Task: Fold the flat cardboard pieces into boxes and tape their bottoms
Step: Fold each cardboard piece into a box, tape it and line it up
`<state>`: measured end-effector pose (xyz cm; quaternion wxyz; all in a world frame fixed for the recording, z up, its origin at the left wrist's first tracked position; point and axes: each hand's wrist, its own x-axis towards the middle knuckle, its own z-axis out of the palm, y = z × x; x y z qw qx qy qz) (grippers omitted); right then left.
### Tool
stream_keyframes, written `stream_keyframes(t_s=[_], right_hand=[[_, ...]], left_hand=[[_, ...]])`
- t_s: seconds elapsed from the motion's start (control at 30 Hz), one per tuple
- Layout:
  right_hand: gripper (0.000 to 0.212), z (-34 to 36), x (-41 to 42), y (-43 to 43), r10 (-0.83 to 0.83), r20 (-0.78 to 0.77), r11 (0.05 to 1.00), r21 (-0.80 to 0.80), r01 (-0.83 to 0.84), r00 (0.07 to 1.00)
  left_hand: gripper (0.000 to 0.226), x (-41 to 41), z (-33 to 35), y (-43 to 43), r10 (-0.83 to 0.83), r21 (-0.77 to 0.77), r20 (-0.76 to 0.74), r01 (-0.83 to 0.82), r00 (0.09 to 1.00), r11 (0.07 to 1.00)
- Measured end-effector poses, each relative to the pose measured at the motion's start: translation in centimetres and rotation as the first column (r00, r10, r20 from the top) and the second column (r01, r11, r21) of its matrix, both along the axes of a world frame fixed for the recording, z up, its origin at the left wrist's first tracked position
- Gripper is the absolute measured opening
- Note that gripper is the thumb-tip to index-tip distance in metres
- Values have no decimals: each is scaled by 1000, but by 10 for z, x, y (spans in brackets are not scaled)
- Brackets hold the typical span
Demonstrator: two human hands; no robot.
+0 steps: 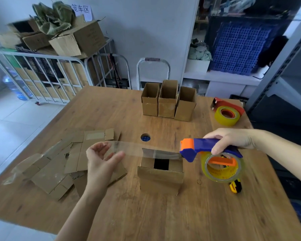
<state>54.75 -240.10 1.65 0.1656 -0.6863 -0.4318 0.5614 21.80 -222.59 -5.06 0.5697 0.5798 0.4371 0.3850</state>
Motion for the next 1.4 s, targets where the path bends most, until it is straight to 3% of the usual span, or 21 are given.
stream_keyframes(t_s=[0.07,0.17,0.27,0.43,0.53,0.57,0.73,0.9,1.0,1.13,1.3,1.4], right_hand=[[68,7,-2,-1,-16,-11,999,38,17,1000],[69,13,-8,-3,-15,-1,998,64,15,1000],[68,13,-14,-9,-53,9,994,96,52,999],[65,4,-26,-26,-209,46,959,205,196,977],[66,0,-26,-35,-374,-78,903,199,382,924],[62,0,-26,-38,-424,-131,878,181,442,896],[48,-5,-25,-53,-544,-153,814,139,563,825],[64,-9,-27,-71,-608,-118,775,130,619,785],[70,-13,-27,-80,-632,-91,761,115,638,770],[60,-19,-24,-97,-675,-118,721,101,685,728],[52,-19,-16,-114,-710,-134,679,128,723,691],[49,-18,-11,-118,-707,-134,682,131,719,695]], left_hand=[[17,2,12,5,107,-37,78,-104,991,994],[30,8,15,23,202,-141,129,-184,971,973],[33,18,10,45,194,-128,86,-182,977,975],[20,47,16,70,117,-176,15,-112,993,978],[11,62,15,82,25,-364,95,11,995,931],[27,66,13,84,-41,-380,92,73,995,922],[82,86,15,60,-371,-103,-190,357,909,928],[113,109,4,34,-529,-19,-241,541,814,841],[118,125,-5,22,-597,21,-262,622,759,782],[110,140,-14,13,-643,66,-265,679,719,732],[89,138,-18,13,-509,213,-387,612,769,762],[93,130,-21,20,-502,200,-399,607,768,769]])
